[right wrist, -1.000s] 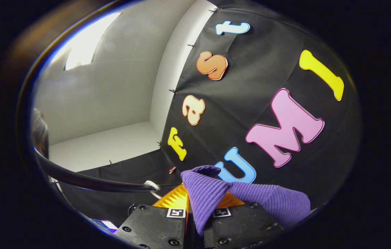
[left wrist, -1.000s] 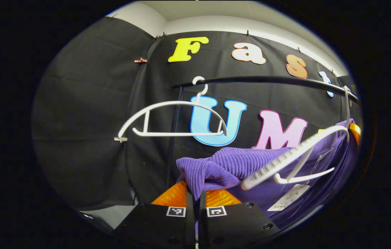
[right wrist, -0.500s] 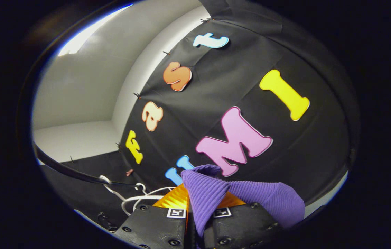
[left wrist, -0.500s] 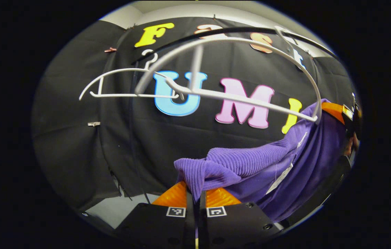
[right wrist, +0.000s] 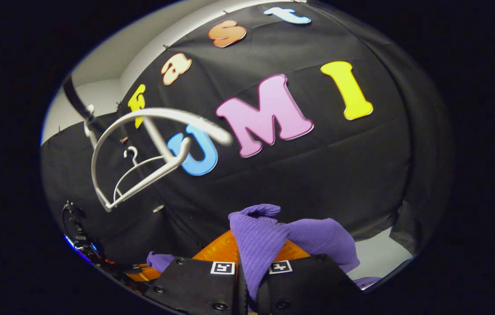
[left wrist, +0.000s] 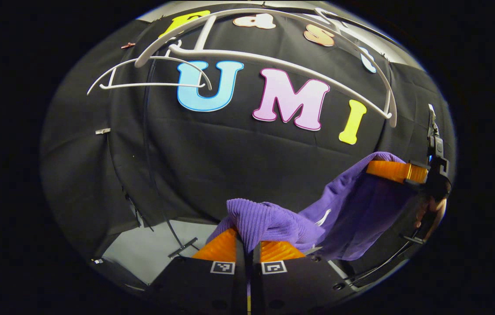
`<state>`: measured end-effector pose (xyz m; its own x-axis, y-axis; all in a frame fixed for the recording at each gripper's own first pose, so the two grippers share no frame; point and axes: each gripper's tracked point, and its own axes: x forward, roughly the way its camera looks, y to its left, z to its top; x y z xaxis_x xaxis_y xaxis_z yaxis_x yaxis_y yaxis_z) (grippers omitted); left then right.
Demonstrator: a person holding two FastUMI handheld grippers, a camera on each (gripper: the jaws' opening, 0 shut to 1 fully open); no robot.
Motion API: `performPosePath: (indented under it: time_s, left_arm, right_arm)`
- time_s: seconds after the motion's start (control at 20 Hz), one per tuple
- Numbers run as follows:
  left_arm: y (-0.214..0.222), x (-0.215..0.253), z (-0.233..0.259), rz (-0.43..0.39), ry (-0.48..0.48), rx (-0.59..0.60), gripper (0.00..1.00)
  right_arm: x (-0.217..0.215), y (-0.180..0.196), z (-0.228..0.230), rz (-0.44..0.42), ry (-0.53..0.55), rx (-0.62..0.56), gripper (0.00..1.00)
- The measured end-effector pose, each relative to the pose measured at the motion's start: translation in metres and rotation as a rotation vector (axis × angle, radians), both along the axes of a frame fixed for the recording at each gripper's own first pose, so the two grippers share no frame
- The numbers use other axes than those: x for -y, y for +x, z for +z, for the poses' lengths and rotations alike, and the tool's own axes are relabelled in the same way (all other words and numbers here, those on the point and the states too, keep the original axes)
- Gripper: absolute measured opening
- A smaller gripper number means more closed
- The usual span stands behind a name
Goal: Grasp the clothes on the hanger with both hands and then place them into the laundry hamper below.
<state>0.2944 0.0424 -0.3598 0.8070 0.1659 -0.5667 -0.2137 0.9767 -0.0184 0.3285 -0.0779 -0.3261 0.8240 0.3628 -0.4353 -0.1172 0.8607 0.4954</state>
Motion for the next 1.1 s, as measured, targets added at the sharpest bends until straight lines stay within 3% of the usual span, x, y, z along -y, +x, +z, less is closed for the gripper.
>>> performPosePath:
  time_s: [0.4,0.65,0.7,0.85,1.1]
  left_arm:
    - [-0.010,0.021,0.037,-0.013,-0.059,0.028,0.08]
    - [-0.034,0.045,0.030,-0.063,-0.141,-0.055,0.08]
    - [-0.042,0.048,0.024,-0.076,-0.139,-0.090,0.08]
    - [-0.066,0.048,-0.003,-0.099,-0.143,-0.197,0.08]
    - [-0.104,0.044,-0.052,-0.001,-0.235,-0.382,0.08]
  right_arm:
    - [-0.077,-0.064,0.007,0.326,-0.161,0.012,0.07]
    - [-0.118,-0.117,-0.016,0.507,-0.248,-0.057,0.14]
    - [-0.122,-0.129,-0.029,0.528,-0.270,-0.082,0.09]
    - [-0.122,-0.155,-0.056,0.548,-0.281,-0.179,0.10]
    - [-0.130,-0.190,-0.099,0.587,-0.344,-0.315,0.10]
